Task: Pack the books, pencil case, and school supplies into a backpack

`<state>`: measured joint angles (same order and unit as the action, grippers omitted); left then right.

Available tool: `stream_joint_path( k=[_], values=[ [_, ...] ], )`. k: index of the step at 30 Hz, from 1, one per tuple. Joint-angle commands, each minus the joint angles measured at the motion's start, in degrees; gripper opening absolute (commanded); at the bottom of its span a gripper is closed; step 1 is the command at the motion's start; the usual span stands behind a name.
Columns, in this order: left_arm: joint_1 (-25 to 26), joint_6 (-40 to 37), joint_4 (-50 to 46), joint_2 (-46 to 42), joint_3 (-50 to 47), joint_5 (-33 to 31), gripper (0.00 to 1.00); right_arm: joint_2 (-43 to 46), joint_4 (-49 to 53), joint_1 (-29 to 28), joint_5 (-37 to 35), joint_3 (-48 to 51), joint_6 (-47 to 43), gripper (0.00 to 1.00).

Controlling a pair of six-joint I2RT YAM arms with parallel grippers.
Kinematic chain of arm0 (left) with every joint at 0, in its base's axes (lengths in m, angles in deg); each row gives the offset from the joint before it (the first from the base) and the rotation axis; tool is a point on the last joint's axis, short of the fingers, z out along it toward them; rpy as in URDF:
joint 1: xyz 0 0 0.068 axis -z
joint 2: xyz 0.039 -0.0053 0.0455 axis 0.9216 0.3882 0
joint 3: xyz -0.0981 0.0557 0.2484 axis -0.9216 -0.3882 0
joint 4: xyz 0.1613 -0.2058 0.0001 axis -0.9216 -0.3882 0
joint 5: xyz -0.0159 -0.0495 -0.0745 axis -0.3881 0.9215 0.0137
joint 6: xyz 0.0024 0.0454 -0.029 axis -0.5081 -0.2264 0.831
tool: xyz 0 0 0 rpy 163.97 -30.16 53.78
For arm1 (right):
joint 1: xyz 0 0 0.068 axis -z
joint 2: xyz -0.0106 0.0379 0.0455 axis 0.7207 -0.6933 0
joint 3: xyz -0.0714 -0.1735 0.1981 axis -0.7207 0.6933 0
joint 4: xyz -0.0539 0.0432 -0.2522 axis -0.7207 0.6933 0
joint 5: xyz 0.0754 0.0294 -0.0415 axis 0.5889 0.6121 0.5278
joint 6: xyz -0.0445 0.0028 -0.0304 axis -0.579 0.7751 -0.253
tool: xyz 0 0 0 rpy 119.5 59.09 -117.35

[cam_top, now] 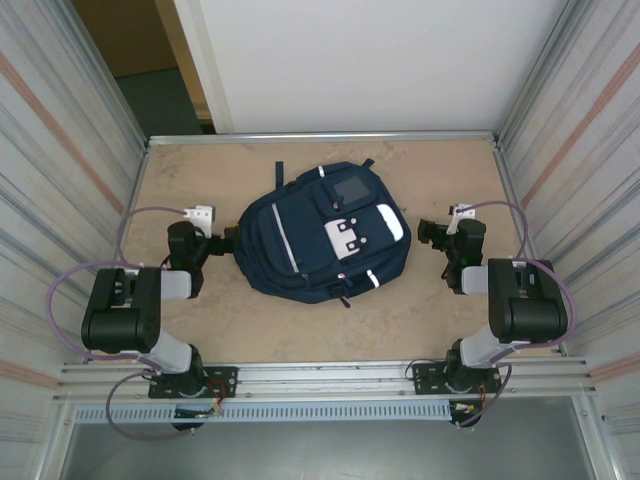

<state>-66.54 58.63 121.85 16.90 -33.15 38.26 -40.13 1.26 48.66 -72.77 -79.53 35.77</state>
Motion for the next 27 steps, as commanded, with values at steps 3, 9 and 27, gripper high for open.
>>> stream_joint_path(
  k=[3, 9, 27],
  values=[
    [0.7, -0.5, 0.4, -0.5, 0.3, -1.7, 0.99, 0.5, 0.4, 0.1, 0.3, -0.7, -1.4, 0.99],
    [0.1, 0.0, 0.2, -0.4, 0.5, -0.5, 0.99, 0.5, 0.4, 0.1, 0.3, -0.7, -1.4, 0.99],
    [0.1, -0.1, 0.1, -0.4, 0.6, -0.9, 0.99, 0.5, 0.7, 0.1, 1.2, -0.9, -1.6, 0.99]
  ],
)
